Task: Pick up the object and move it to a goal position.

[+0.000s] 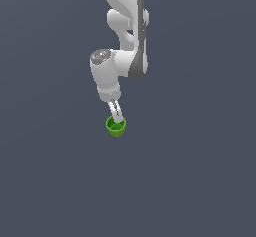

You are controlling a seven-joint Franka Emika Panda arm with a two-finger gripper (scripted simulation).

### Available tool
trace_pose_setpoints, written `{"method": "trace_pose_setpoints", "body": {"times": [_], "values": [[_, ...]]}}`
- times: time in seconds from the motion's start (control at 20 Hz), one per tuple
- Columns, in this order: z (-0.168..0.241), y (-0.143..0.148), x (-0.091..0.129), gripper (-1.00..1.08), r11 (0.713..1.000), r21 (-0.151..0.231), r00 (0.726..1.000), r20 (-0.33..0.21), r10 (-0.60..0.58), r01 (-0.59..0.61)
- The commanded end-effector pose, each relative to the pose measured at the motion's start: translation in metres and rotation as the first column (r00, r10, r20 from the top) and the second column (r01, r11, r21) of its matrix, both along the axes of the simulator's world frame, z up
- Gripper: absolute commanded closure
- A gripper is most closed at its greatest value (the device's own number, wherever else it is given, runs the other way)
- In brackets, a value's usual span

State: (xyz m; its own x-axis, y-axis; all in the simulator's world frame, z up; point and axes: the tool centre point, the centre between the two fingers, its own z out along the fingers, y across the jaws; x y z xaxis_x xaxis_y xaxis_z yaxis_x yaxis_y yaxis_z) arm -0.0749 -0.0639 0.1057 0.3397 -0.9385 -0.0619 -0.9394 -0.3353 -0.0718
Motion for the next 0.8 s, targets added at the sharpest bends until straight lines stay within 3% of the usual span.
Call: {"method": "trace_pose_setpoints", "body": {"times": [0.0, 0.75], "values": [[-0.001, -0.001, -0.002, -0.2, 0.999, 0.002, 0.999, -0.001, -0.034, 0.034], [-0.024, -0.001, -0.003, -0.2, 0.998, 0.003, 0.998, -0.001, -0.056, 0.056]]}}
